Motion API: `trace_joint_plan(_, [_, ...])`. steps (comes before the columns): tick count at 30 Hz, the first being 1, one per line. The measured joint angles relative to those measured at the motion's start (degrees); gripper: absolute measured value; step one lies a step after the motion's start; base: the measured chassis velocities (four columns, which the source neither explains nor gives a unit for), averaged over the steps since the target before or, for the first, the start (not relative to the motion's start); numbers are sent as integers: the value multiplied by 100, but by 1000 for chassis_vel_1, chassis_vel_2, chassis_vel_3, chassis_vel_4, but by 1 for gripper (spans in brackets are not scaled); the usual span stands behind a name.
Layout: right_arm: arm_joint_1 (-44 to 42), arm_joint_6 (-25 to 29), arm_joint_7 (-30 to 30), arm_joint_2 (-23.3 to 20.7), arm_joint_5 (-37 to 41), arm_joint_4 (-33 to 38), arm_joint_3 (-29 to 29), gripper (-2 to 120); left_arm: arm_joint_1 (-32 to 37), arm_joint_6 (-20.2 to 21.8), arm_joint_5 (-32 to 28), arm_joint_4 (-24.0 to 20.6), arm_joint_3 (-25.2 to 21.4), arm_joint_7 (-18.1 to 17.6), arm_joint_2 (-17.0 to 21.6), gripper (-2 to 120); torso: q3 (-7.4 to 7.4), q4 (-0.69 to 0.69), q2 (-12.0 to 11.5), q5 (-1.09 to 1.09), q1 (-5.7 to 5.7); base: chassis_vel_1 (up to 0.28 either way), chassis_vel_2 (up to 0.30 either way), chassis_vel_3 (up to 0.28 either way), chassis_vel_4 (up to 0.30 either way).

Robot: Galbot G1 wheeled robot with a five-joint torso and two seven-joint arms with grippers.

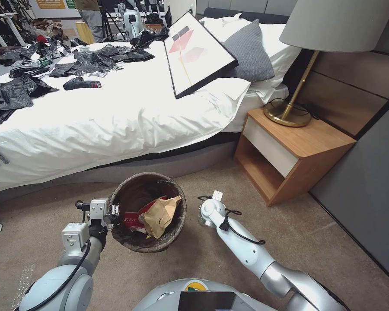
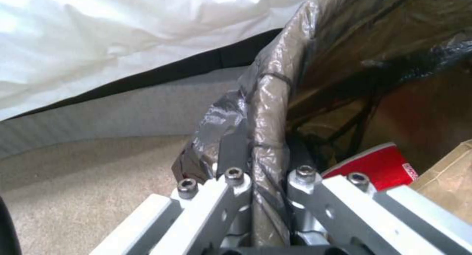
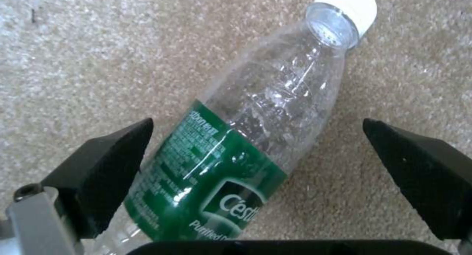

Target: Pick up the trash bin, then pick up the garbage from the floor and place it into the trash bin.

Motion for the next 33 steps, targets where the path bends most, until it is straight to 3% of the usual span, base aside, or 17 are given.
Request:
trace_joint_plan(17, [-56, 38, -88, 96, -229, -188, 50, 97, 1, -20, 7, 0, -10, 9, -13, 2, 0, 0, 0, 0, 0, 0, 0, 0, 0])
trace_joint_plan(23, [-82, 45, -109, 114, -271, -201, 48, 80, -6, -24, -1, 0, -16, 13, -5, 2, 0, 0, 0, 0, 0, 0, 0, 0, 0])
trace_joint_plan(33, [-106, 63, -154, 116, -306, -204, 55, 66, -35, -29, -12, 0, -19, 13, 1, 2, 0, 0, 0, 0, 0, 0, 0, 0, 0])
